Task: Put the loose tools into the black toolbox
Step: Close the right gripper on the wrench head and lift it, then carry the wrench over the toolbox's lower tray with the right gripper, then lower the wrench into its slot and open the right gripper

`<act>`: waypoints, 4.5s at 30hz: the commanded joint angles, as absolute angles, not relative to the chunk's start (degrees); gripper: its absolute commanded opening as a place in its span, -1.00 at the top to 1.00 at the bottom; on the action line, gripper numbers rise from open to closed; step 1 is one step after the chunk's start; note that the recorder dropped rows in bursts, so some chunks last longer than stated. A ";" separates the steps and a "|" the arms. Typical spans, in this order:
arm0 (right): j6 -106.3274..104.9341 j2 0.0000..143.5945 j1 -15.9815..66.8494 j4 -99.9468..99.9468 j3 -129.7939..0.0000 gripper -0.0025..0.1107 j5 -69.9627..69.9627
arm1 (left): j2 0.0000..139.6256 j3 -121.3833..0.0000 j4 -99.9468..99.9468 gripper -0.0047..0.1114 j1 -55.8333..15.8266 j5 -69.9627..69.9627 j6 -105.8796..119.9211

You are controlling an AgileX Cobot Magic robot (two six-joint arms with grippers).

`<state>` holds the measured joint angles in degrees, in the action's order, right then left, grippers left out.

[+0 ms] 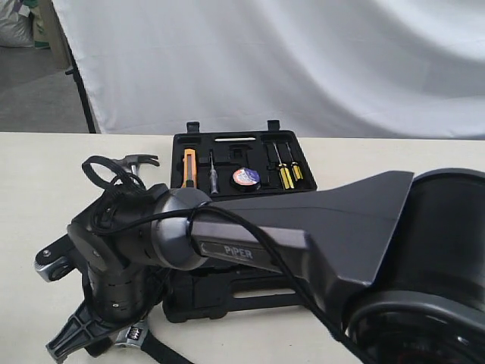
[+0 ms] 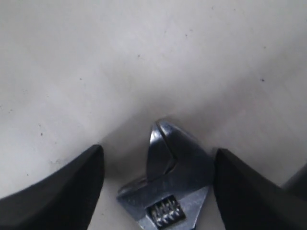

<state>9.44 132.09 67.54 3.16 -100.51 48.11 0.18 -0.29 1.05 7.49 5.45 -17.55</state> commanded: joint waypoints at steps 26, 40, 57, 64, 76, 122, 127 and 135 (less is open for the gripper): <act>7.21 128.26 67.42 3.09 -100.53 0.96 61.20 | 0.00 -0.44 1.30 0.91 8.94 5.03 -17.82; 9.31 123.72 65.95 10.84 -100.42 0.96 64.97 | 0.00 -0.44 1.30 0.91 8.94 5.03 -17.82; -12.02 124.20 55.54 10.70 -100.53 0.96 61.09 | 0.00 -0.44 1.30 0.91 8.94 5.03 -17.82; -21.86 124.33 55.43 18.07 -100.53 0.96 50.98 | 0.00 -0.44 1.30 0.91 8.94 5.03 -17.82; -21.86 129.09 55.43 25.84 -100.53 0.96 56.52 | 0.00 -0.44 1.30 0.91 8.94 5.03 -17.82; -13.31 128.57 55.56 30.54 -100.53 -0.17 58.60 | 0.00 -0.44 1.30 0.91 8.94 5.03 -17.82; -6.67 125.86 55.15 36.74 -100.53 -0.13 59.72 | 0.00 -0.44 1.30 0.91 8.94 5.03 -17.82; 0.68 123.59 50.59 35.66 -100.53 0.95 58.52 | 0.00 -0.44 1.30 0.91 8.94 5.03 -17.82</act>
